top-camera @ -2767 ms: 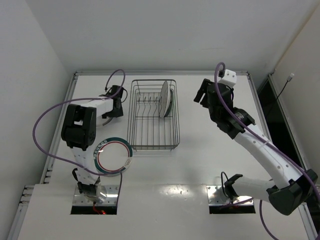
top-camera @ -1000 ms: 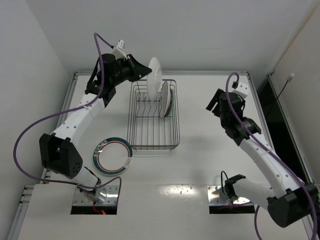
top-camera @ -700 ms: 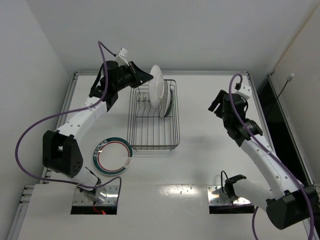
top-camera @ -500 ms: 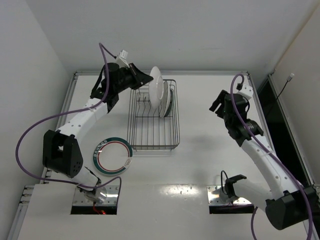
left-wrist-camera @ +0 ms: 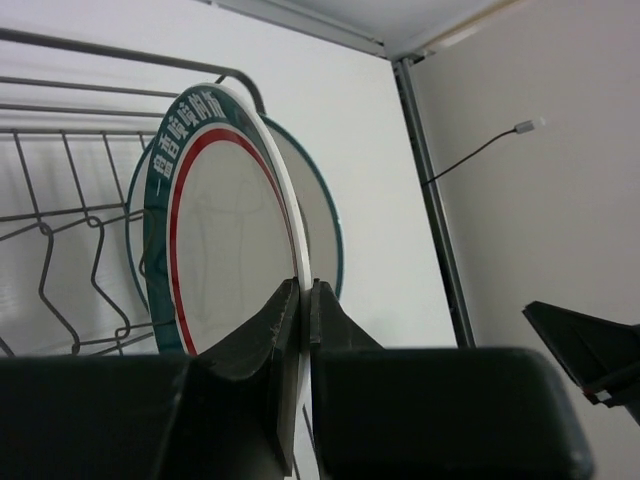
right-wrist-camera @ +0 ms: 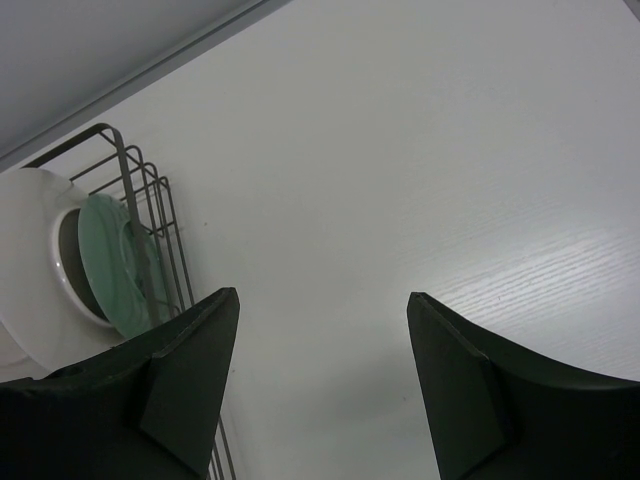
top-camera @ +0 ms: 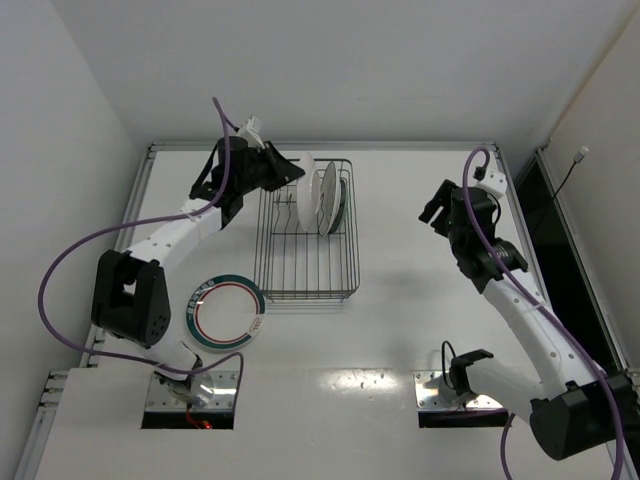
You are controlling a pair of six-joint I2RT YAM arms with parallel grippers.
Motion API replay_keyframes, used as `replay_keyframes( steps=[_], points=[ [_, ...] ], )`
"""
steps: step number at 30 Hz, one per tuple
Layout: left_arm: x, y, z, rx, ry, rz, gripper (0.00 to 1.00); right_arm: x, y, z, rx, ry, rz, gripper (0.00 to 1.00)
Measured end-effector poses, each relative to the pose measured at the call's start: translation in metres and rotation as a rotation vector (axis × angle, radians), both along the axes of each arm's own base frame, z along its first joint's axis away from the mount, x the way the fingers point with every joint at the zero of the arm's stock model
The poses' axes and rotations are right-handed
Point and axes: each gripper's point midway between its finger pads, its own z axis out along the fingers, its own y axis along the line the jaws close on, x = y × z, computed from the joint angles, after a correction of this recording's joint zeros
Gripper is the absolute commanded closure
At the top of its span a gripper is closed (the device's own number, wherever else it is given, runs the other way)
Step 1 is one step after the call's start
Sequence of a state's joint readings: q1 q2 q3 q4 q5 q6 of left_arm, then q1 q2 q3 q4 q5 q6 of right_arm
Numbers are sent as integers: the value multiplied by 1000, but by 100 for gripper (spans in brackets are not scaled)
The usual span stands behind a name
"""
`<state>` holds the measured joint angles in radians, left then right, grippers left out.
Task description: Load the plates into the dish rack
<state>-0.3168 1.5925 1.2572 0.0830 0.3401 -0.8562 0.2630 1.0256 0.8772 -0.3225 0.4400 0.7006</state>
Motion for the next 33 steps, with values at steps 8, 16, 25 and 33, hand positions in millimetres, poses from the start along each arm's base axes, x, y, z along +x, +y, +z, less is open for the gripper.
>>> replay_keyframes(
  steps=[8,16,25,33],
  points=[
    [1,-9,-35,60,62,-18,96,0,1,0,2,0,3,35],
    [-4,-44,-25,112,20,-123,44,0,1,0,3,0,6,35],
    [-12,-30,-20,275,21,-104,30,-1,1,4,6,-11,7,35],
    [-69,107,17,438,131,410,22,-2,2,6,12,-19,14,35]
  ],
)
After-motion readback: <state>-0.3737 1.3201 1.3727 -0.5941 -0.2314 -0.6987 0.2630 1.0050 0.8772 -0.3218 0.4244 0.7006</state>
